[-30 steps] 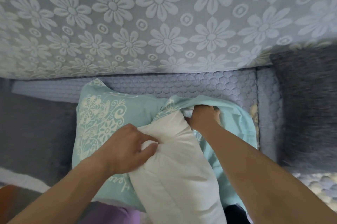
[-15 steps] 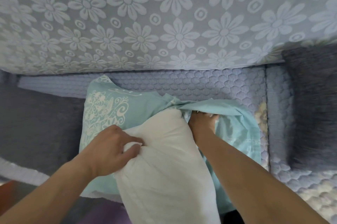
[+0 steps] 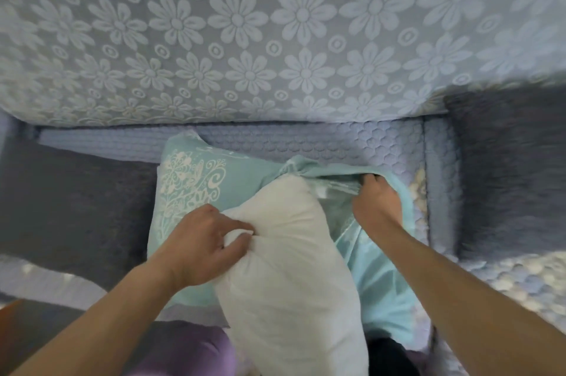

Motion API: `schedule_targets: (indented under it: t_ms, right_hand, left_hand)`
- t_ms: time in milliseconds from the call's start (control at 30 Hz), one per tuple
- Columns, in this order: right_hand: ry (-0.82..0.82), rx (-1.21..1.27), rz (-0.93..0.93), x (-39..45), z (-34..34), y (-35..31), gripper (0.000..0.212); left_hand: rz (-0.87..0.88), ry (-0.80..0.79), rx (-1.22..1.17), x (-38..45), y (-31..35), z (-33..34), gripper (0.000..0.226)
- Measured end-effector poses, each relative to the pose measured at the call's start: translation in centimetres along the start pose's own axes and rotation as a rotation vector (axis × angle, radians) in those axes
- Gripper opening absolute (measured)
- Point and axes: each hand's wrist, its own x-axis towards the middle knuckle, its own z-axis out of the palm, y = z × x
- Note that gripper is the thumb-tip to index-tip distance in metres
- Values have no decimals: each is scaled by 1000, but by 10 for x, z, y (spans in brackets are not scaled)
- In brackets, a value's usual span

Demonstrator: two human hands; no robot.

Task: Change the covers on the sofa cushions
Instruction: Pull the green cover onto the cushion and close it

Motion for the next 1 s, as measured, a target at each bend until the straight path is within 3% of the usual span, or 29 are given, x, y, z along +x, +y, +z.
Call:
schedule_targets:
  t_ms: [100, 200, 267, 333, 400, 467, 533, 633, 733, 833, 933, 1000]
  right_hand:
    - [106, 296, -14, -84, -61, -19, 31]
    - [-48, 748, 59, -145, -95, -67, 12]
    - [-159, 941, 79, -168, -117, -90, 14]
    - [-280, 841, 49, -186, -136, -101, 23]
    - [-358, 756, 92, -200, -136, -101, 39]
    - [-344, 678, 110, -215, -131, -104, 43]
    - [-336, 665, 141, -224, -126, -110, 42]
    - [-324, 657, 129, -236, -130, -131, 37]
    - [-191, 685, 82, -252, -132, -144, 29]
    - [-55, 792, 127, -261, -130, -143, 24]
    - [-104, 740, 110, -262, -139, -159, 20]
    - [-119, 678, 46, -260, -144, -178, 19]
  left_hand:
    - [132, 119, -130, -24, 56, -36, 35]
    - [406, 234, -383, -49, 120, -76, 48]
    - [389, 274, -637, -60, 131, -99, 41]
    - [275, 237, -612, -52, 107, -98, 38]
    - [185, -4, -422, -41, 70, -88, 45]
    - [395, -54, -126, -44, 45, -78, 48]
    - [686, 3, -58, -62, 54, -77, 56]
    - [798, 93, -198, -95, 76, -99, 15]
    - [576, 108, -186, -98, 64, -100, 21]
    - [391, -5, 211, -108, 39, -88, 41]
    - [9, -186, 324, -113, 25, -79, 47]
    - [-130, -256, 325, -106, 23, -73, 45]
